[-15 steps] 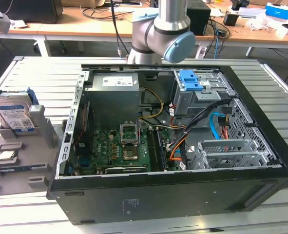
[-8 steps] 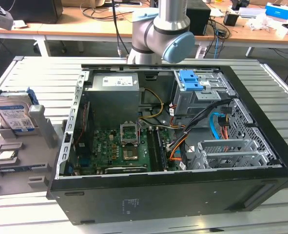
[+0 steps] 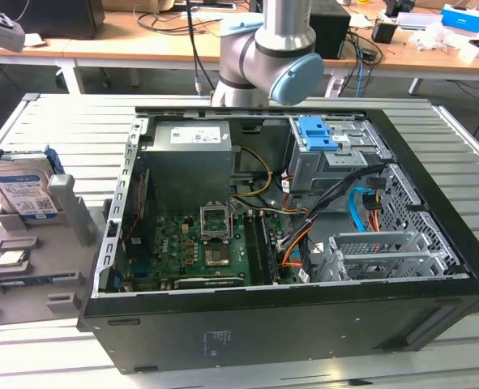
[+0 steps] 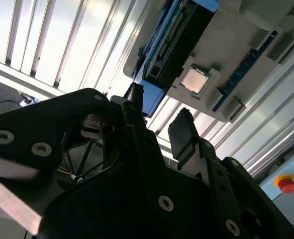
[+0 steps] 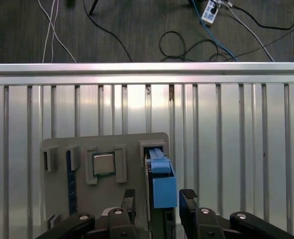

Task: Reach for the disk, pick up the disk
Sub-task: 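Pick up the disk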

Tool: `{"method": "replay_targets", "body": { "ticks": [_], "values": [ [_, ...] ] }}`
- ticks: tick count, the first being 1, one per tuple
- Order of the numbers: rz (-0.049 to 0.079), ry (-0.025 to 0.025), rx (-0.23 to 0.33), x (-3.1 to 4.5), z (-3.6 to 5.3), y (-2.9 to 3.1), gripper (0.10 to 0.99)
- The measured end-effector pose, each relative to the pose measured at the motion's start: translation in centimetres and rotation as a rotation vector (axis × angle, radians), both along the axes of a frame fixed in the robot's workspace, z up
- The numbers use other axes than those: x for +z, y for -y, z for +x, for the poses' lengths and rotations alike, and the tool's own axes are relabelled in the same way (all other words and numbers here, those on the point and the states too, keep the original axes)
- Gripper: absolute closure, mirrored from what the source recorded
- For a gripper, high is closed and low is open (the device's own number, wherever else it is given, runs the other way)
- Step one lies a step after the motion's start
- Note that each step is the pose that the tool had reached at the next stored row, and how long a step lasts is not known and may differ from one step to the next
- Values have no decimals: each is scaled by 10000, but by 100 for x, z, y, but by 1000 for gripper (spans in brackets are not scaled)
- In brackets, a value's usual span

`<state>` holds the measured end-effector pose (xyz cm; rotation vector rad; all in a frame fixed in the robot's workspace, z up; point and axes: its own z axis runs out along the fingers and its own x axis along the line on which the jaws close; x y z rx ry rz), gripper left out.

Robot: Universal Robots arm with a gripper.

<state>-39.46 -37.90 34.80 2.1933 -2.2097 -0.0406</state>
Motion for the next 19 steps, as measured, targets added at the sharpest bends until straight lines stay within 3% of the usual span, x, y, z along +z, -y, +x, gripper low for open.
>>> {"method": "replay_targets", "body": {
  "ticks": [13,17,19],
  "values": [
    [-23,0,0,-168,0,0,604],
    [-27,-1,12,-186,2,-36,604],
    [-39,0,32,-243,3,-61,604]
  ]
}}
